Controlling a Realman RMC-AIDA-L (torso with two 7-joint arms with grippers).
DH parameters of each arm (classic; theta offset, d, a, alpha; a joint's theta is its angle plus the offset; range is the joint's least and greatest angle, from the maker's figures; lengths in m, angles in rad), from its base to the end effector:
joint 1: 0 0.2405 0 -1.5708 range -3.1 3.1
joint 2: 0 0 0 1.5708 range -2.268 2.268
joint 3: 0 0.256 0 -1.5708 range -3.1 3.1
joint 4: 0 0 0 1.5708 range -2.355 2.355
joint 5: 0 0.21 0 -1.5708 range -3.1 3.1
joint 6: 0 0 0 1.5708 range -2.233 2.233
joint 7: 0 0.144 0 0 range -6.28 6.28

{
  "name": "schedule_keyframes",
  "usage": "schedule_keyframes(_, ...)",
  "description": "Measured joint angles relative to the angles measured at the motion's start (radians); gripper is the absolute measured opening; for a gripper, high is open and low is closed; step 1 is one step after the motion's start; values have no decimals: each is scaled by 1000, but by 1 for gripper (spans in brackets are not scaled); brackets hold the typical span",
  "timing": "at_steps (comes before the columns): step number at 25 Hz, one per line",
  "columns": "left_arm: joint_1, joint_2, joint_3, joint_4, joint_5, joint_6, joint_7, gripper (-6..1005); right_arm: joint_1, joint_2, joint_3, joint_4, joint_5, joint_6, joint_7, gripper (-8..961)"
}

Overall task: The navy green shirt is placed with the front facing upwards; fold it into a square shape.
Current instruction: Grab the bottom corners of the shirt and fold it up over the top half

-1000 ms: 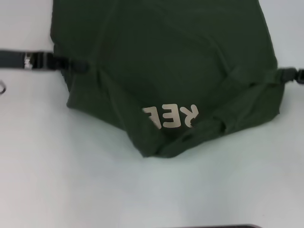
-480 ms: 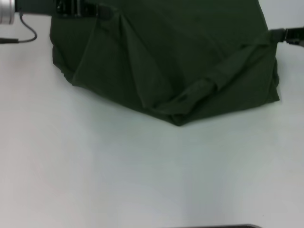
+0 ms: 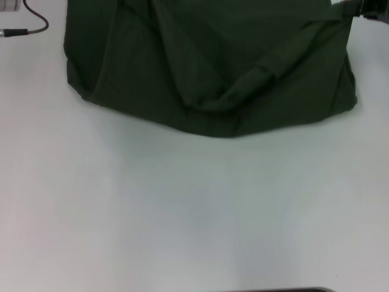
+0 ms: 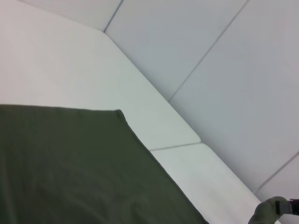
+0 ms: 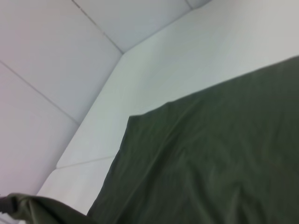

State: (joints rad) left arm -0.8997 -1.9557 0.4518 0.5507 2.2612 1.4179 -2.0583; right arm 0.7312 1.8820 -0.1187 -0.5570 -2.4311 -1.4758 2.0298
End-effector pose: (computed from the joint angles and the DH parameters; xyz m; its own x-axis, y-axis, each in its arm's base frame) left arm -0.1945 0.4347 0.0448 0.5148 0.6910 0.5075 0.8069 -0.5905 -0.0145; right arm 0.2960 0.3943 0.1004 0.3043 -0.7173 -0.6268 -0.9324 -0.3591 -0.0416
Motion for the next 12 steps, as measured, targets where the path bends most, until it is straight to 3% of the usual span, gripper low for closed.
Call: schedule_keyframes(12, 5, -8, -2, -10, -43, -86, -6, 5, 39, -9, -68, -9, 20, 110, 25, 75)
